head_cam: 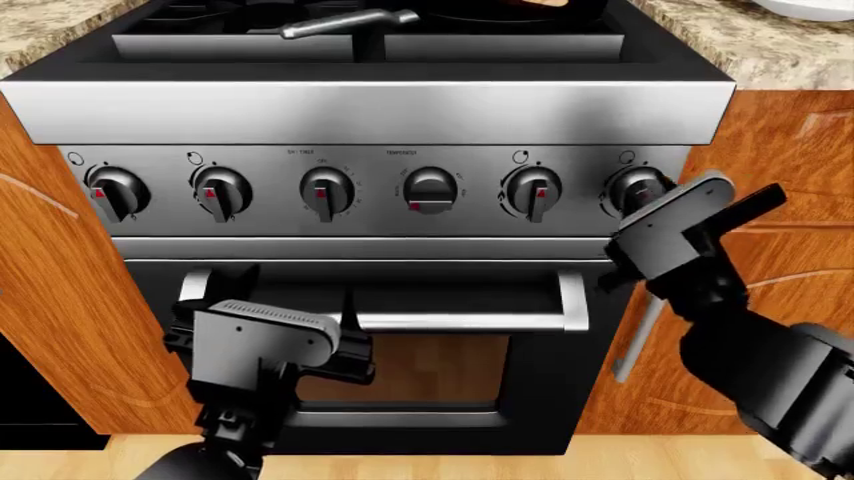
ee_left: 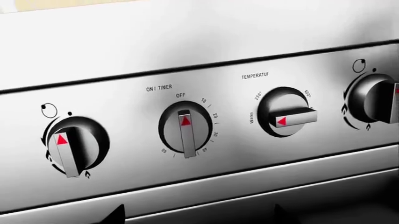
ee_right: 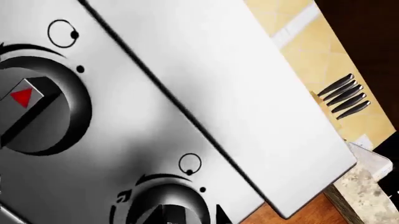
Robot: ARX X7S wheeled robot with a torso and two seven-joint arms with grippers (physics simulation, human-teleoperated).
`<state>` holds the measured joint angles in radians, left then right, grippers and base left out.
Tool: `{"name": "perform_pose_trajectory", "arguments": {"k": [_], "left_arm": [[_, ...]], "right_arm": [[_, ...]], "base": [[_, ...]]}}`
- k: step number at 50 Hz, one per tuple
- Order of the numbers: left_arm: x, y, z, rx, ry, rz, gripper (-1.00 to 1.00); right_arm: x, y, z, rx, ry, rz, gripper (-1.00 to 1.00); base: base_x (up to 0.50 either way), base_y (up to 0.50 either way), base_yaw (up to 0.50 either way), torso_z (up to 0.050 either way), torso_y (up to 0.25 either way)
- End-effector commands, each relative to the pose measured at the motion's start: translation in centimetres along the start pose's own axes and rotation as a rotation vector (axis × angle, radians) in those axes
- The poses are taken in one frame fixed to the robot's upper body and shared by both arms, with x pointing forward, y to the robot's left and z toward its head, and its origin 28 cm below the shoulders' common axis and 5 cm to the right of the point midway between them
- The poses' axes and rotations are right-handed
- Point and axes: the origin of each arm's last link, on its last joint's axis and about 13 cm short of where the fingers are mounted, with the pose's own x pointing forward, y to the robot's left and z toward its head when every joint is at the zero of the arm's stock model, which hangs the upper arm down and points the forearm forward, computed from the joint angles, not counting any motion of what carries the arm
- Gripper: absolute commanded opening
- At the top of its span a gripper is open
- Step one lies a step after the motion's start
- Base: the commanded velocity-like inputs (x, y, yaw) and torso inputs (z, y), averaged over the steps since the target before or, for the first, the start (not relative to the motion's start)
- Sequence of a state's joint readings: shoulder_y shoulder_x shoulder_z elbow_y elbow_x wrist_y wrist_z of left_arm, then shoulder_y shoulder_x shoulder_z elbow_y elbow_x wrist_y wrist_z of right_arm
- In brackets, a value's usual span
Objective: Pick the croissant and place it on the pan. Then turn on the stove to warm the croissant.
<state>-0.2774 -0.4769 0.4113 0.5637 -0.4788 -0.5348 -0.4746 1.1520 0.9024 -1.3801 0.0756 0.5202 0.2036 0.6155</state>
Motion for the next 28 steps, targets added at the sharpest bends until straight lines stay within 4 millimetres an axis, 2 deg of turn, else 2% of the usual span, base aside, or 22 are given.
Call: {"name": "perform_pose_trajectory", "arguments": {"k": [1, 4, 5, 19, 28], "left_arm": [[-0.2, 0.0, 0.2, -0.001, -0.008, 0.002, 1.0], [-0.3, 0.0, 0.2, -0.002, -0.011, -0.001, 1.0], [-0.5, -0.2, 0.5, -0.003, -0.024, -0.013, 1.0], [-1.1, -0.2, 0.8, -0.003, -0.038, -0.01, 1.0], [-1.7, -0.2, 1.3, 0.0, -0.058, -0.009, 1.0]], "right_arm": [[0.9, -2.8, 2.7, -0.061, -0.145, -0.153, 1.0], [0.7, -3.0, 2.8, -0.061, -0.146, -0.154, 1.0], [-0.7, -3.2, 3.2, -0.051, -0.148, -0.143, 1.0], [-1.9, -3.5, 3.8, -0.049, -0.161, -0.145, 1.0], [-3.7, -3.8, 4.7, -0.034, -0.178, -0.149, 1.0]], "base": [[0.0, 0.0, 0.0, 0.0, 0.0], [0.0, 0.0, 0.0, 0.0, 0.0], [0.0, 0.0, 0.0, 0.0, 0.0], [0.0, 0.0, 0.0, 0.0, 0.0], [0.0, 0.0, 0.0, 0.0, 0.0]]}}
